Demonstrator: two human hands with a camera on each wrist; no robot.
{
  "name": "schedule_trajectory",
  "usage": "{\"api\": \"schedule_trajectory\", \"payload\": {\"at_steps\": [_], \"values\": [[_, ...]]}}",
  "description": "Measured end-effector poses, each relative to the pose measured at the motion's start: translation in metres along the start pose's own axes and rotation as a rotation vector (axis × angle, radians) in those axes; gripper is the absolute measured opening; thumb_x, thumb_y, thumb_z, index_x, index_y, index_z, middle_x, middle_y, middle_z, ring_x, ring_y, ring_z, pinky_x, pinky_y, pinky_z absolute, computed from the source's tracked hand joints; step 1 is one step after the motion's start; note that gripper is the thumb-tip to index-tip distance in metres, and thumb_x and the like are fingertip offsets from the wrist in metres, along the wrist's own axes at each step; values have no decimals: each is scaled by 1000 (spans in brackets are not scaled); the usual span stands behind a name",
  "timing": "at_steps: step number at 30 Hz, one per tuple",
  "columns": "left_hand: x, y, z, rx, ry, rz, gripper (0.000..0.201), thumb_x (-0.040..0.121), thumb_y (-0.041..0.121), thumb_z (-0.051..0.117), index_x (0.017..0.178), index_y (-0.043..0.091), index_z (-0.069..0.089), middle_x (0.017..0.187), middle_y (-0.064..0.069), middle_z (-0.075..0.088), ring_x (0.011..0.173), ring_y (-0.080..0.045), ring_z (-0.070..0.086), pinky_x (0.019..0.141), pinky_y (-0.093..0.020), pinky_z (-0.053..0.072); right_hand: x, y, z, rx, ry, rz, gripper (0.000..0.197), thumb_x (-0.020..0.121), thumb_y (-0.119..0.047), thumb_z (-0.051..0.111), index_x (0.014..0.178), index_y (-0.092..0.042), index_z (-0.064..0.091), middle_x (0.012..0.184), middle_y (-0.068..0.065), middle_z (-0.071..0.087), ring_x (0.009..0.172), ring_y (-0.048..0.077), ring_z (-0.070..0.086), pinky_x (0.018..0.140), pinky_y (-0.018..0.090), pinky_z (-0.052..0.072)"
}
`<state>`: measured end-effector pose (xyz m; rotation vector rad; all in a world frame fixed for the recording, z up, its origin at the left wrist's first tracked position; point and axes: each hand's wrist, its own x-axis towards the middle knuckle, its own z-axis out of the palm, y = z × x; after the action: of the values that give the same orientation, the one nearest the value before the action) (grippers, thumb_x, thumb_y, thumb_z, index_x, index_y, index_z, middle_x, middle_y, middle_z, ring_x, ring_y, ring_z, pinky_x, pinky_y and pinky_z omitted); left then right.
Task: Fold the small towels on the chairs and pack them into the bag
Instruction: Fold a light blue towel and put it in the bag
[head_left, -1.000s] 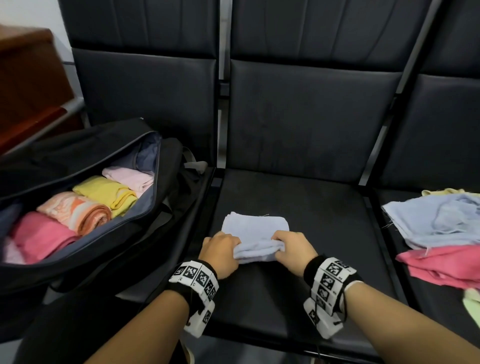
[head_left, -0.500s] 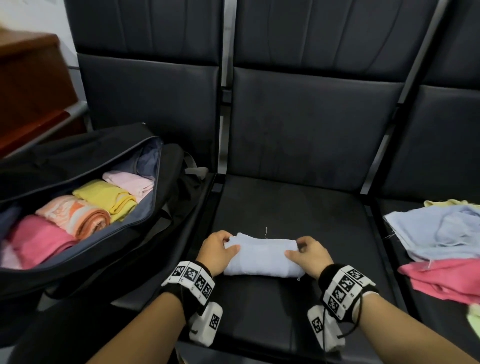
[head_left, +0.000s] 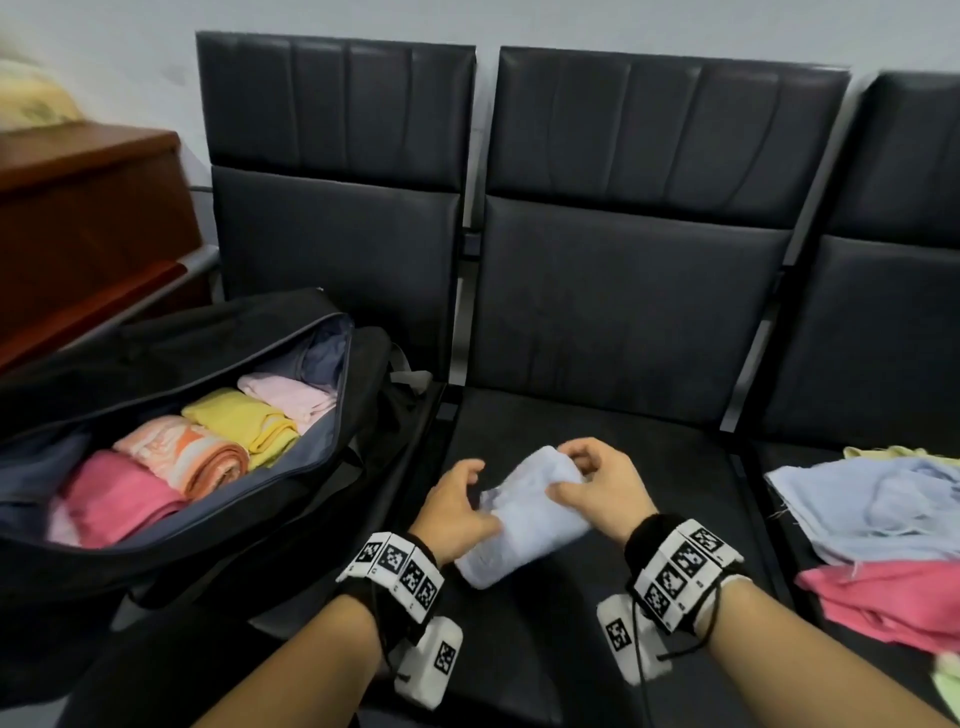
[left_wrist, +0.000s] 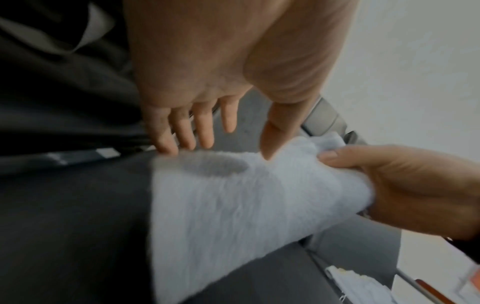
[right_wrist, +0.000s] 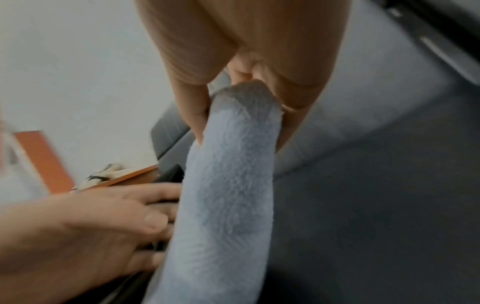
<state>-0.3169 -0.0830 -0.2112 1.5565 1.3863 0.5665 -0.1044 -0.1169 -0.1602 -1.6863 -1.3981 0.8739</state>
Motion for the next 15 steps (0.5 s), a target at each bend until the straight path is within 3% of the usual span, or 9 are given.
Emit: {"api": "schedule_trajectory", "payload": {"at_steps": [2, 4, 8, 12, 15], "values": [[-10, 25, -11, -14, -74, 131, 103, 63, 26, 81, 151, 29, 29, 145, 9, 38, 134, -9, 37, 113, -35, 38, -2, -32, -2, -71, -74, -146, 40, 64, -15, 82, 97, -31, 67, 89, -6, 69, 84, 8, 64, 76, 24, 54], [-23, 46, -21, -114, -154, 230, 113, 58, 28, 84, 154, 27, 22, 148, 9, 39, 135, -6, 41, 111, -34, 43, -6, -61, -2, -140, -147, -251, 40, 60, -22, 81, 95, -34, 66, 85, -8, 67, 78, 5, 62, 69, 22, 53], [-41, 74, -41, -298, -229, 354, 81, 68, -1, 81, 138, 19, 45, 130, 5, 62, 123, -7, 58, 97, -28, 51, -8, -102, -5, -151, -196, -368, 47, 57, -28, 80, 99, -39, 64, 83, -14, 61, 77, 2, 59, 67, 19, 52], [-50, 79, -67, -300, -198, 337, 70, 73, 4, 81, 134, 24, 52, 124, 1, 68, 116, -11, 65, 100, -39, 53, -2, -125, 2, -93, -182, -402, 48, 64, -21, 84, 103, -39, 63, 85, -8, 61, 78, 4, 60, 69, 19, 51], [-51, 76, -92, -323, -242, 322, 69, 76, 5, 80, 136, 23, 50, 125, -1, 68, 116, -14, 65, 99, -40, 54, 9, -140, 20, -9, -124, -412, 46, 67, -16, 87, 105, -31, 65, 87, -4, 64, 78, 3, 61, 71, 16, 50]]}}
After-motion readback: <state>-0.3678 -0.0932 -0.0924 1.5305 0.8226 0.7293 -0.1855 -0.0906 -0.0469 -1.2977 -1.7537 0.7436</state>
